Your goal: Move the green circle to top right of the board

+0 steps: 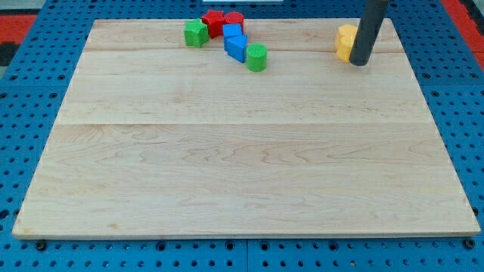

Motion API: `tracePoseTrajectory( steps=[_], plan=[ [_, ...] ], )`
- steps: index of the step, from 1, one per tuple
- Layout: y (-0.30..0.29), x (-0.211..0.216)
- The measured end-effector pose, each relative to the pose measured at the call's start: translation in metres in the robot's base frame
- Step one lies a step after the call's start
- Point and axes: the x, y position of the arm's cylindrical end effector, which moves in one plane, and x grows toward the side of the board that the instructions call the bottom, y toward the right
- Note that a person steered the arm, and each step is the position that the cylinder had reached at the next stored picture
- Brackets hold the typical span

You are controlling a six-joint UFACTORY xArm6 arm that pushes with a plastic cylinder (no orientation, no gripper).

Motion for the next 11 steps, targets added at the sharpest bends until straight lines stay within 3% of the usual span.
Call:
tracePoseTrajectory(
  steps=[1, 2, 3, 4, 5, 6, 9, 11],
  plan=[
    [0.0, 0.008],
    [-0.039, 0.058],
    [-0.124, 0.044],
    [-0.147, 0.025],
    [-0.15, 0.036],
    [-0.189, 0.031],
    [-0.161, -0.031],
    [-0.172, -0.044]
  ],
)
